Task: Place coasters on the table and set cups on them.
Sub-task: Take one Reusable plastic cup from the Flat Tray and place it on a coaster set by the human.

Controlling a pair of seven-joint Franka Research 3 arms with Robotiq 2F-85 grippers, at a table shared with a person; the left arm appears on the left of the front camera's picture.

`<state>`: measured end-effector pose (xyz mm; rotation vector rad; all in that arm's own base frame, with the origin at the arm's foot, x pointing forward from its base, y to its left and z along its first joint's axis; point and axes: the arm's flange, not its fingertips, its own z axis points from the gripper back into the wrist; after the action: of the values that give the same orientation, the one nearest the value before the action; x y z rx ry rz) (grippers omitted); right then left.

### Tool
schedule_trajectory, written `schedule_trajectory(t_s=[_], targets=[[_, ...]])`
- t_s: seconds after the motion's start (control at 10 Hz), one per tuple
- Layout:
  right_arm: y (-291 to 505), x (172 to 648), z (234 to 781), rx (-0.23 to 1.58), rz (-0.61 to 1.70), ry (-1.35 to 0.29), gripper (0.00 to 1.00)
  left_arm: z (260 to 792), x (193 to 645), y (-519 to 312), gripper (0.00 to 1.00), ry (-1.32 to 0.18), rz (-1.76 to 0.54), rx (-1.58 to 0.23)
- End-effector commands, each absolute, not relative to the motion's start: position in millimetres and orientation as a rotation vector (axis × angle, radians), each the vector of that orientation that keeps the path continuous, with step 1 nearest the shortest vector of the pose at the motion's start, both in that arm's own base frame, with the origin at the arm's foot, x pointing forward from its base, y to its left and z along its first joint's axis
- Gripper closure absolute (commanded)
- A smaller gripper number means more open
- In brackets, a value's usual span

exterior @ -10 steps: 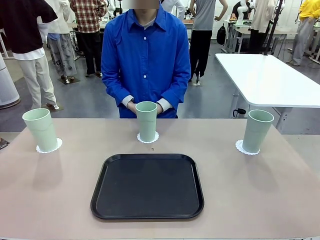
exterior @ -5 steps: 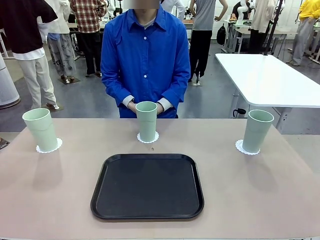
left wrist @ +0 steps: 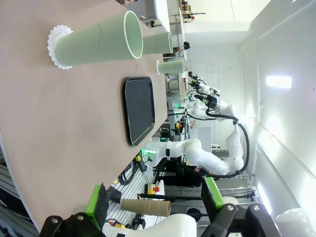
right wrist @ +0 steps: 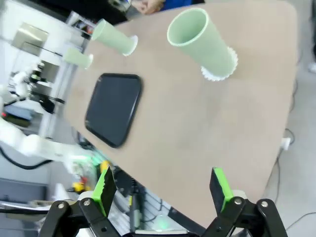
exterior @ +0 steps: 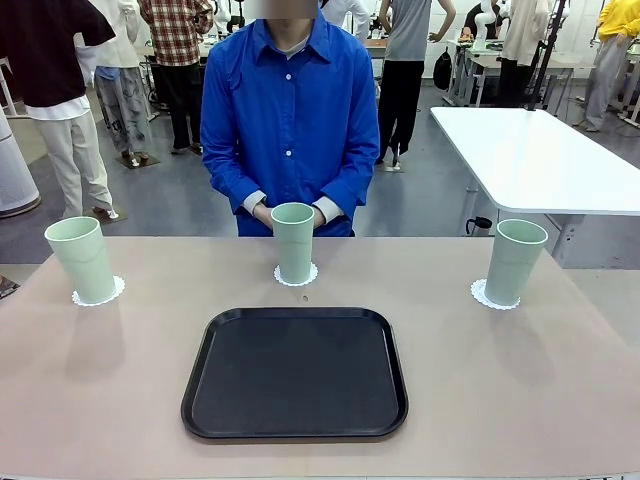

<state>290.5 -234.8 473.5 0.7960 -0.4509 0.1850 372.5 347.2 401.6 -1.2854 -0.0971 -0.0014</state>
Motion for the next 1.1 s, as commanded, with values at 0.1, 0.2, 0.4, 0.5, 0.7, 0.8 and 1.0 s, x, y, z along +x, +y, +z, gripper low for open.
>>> schedule_trajectory(t_s=[0.1, 0.2, 0.4, 0.5, 0.7, 0.8, 1.0], targets=[[-283, 323, 444, 0.915, 0.099, -0.324, 0.00, 403, 371, 346, 0.00, -0.101, 0.008, -1.275], [-293, 326, 434, 0.935, 0.111, -0.264, 0.00, 403, 371, 346, 0.00, -0.101, 0.008, -1.275], [-310, 335, 422, 0.997, 0.079, -0.255, 0.00, 403, 371, 346, 0.00, -0.101, 0.008, -1.275], [-313, 336, 414, 1.061, 0.074, -0.273, 0.00, 403, 371, 346, 0.00, -0.101, 0.008, -1.275], [-319, 335, 404, 1.163, 0.096, -0.308, 0.00, 403, 371, 346, 0.00, -0.101, 0.008, -1.275], [-320, 336, 398, 1.217, 0.122, -0.352, 0.00, 403, 371, 346, 0.00, -0.101, 0.008, -1.275], [-314, 340, 387, 1.286, 0.143, -0.381, 0.00, 403, 371, 346, 0.00, -0.101, 0.008, -1.275]])
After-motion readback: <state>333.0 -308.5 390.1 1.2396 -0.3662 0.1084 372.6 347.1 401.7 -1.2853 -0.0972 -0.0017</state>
